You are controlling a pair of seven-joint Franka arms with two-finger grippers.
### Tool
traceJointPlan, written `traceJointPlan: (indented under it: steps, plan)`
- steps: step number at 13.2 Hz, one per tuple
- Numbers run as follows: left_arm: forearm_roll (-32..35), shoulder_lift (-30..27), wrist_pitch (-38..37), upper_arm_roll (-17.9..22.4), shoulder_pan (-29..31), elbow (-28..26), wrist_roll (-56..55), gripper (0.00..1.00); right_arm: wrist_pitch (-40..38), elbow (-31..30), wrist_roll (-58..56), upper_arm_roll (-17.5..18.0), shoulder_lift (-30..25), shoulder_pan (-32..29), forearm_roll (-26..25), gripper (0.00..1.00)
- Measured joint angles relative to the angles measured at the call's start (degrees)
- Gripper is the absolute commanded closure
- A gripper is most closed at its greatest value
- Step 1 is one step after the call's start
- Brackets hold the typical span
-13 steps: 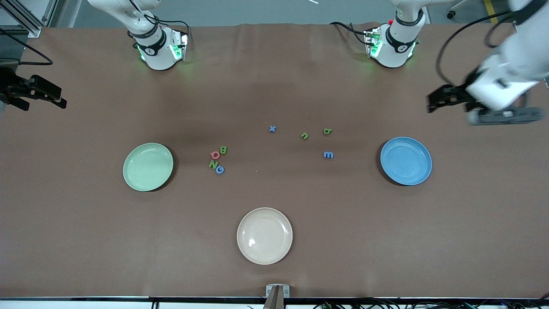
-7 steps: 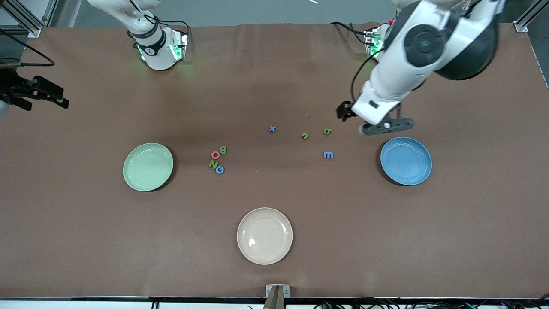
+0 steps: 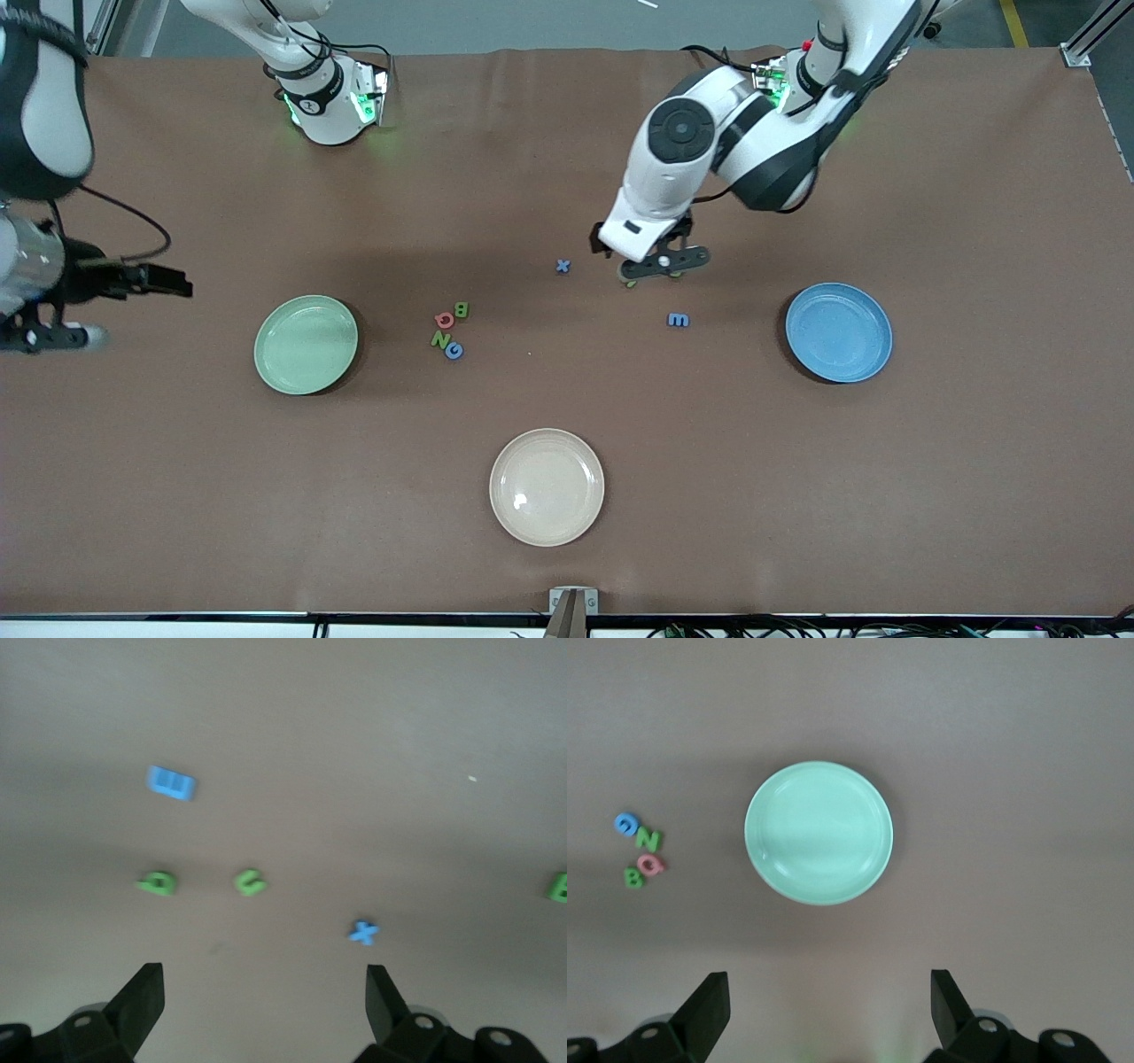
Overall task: Sort upper and lower case letters into plates
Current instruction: 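Lower the right gripper over the blue G while the left gripper nears the x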
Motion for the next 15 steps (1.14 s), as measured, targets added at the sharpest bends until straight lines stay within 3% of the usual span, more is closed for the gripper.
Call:
traceJointPlan:
  steps: [2, 5, 9, 12, 15]
  plan:
    - [1.6, 4.0, 5.1, 0.1, -2.2, 0.1, -1.6, 0.00, 4.0, -0.1, 1.5, 0.4, 2.5, 1.1, 2.2, 0.00]
    - [4.3, 8.1, 6.4, 0.1, -5.1, 0.3, -2.0, 0.00, 9.5, -2.5, 8.9, 0.9, 3.6, 6.2, 6.0, 0.00]
    - [11.6, 12.9, 7.0, 2.5, -11.1, 0.8, -5.5, 0.00, 20.8, -9.3, 22.4, 1.2, 4.5, 16.5, 6.3, 0.00]
    - [17.0, 17.1, 7.4, 3.6, -13.5, 3.2, -9.0, 0.01, 29.9, -15.2, 24.4, 1.2, 6.6, 21.3, 6.2, 0.00]
    - [17.8, 19.3, 10.7, 3.9, -13.5, 4.9, -9.1, 0.04, 36.5, -15.8, 25.8, 1.1, 10.7, 24.0, 6.0, 0.02]
